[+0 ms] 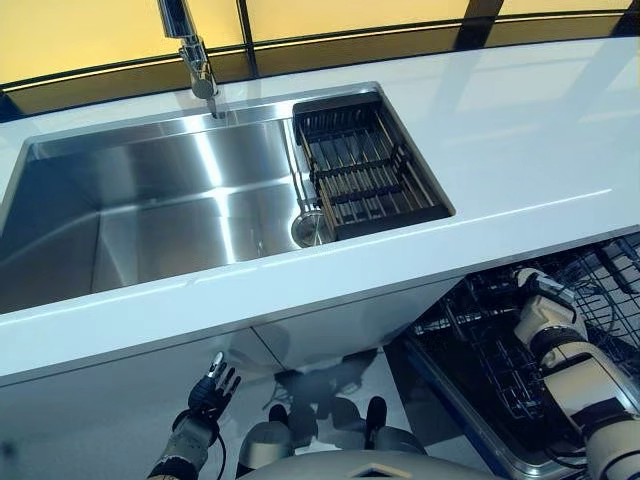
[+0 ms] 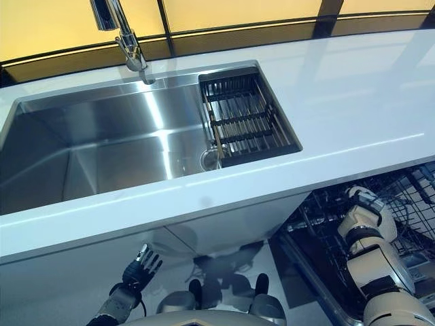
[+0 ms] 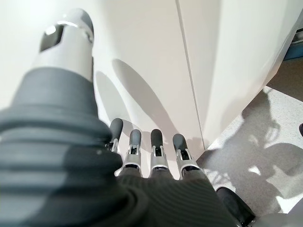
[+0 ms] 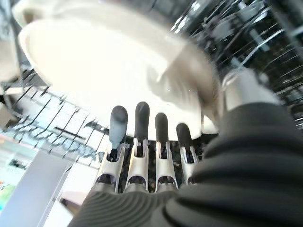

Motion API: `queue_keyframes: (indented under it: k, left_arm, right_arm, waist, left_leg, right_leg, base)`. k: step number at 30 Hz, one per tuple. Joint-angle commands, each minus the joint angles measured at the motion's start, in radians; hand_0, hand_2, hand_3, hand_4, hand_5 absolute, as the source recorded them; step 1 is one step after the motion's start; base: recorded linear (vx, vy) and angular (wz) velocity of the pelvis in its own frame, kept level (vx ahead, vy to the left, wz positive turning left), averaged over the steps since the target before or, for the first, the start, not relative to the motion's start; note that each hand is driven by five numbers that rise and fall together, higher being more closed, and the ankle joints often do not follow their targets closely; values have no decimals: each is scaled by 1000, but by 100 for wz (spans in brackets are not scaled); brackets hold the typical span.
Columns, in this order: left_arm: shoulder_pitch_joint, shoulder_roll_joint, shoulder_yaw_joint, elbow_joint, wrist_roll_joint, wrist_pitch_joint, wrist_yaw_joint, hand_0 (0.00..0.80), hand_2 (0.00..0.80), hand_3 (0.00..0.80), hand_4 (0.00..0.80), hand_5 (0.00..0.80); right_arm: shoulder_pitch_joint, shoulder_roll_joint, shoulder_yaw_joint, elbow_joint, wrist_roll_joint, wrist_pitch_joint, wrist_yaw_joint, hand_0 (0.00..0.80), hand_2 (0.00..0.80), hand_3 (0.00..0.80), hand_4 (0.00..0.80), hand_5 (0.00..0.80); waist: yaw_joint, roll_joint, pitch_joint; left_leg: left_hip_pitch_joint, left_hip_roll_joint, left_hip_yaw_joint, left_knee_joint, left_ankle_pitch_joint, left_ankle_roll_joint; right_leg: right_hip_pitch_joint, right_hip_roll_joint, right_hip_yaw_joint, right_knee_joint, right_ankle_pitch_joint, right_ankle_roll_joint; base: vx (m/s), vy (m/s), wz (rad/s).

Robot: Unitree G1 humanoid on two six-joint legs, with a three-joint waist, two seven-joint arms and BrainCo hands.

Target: Take plates into dishwasher

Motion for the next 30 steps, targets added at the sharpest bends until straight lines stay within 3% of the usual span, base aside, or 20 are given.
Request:
queue_keyframes:
  k: [1,17,26,30]
  left_arm:
    - [-133,16,-6,-15,-37,-77,-49,0,0,0,0,0]
    - [-112,17,14,7,-29,-69,-36,0,0,0,0,0]
    - [-89,30,65,10,-37,-59,-19,0,0,0,0,0]
    - [-74,33,94,-11,-39,-57,-6,0,0,0,0,0]
  right_arm:
    - [-154,-36,40,93,22,-2,-24,0,0,0,0,0]
    - [-105,-67,1,44,96,-73,-35,0,0,0,0,0]
    - [4,-146,-83,-80,182,-151,-63,0,0,0,0,0]
    - [128,-189,-177,-220,215,-168,-100,0,0,0,0,0]
  waist:
    - [26,20,-8]
    - [8,2,-33]
    - [-40,-25,-43]
    - [-76,-41,-41]
  left_leg:
    - [-8,-92,-29,7,-56,83]
    - [13,-83,-18,3,-64,77]
    - [26,-70,2,3,-70,73]
    - [33,-62,14,3,-73,73]
  right_leg:
    - [29,-5,-51,8,-26,42]
    - [47,6,-38,2,-33,38]
    - [51,17,-11,2,-31,42]
    - [48,24,8,4,-25,49]
  base:
    - [0,0,0]
    - [5,7,0]
    - [11,57,-3]
    - [-6,69,-4]
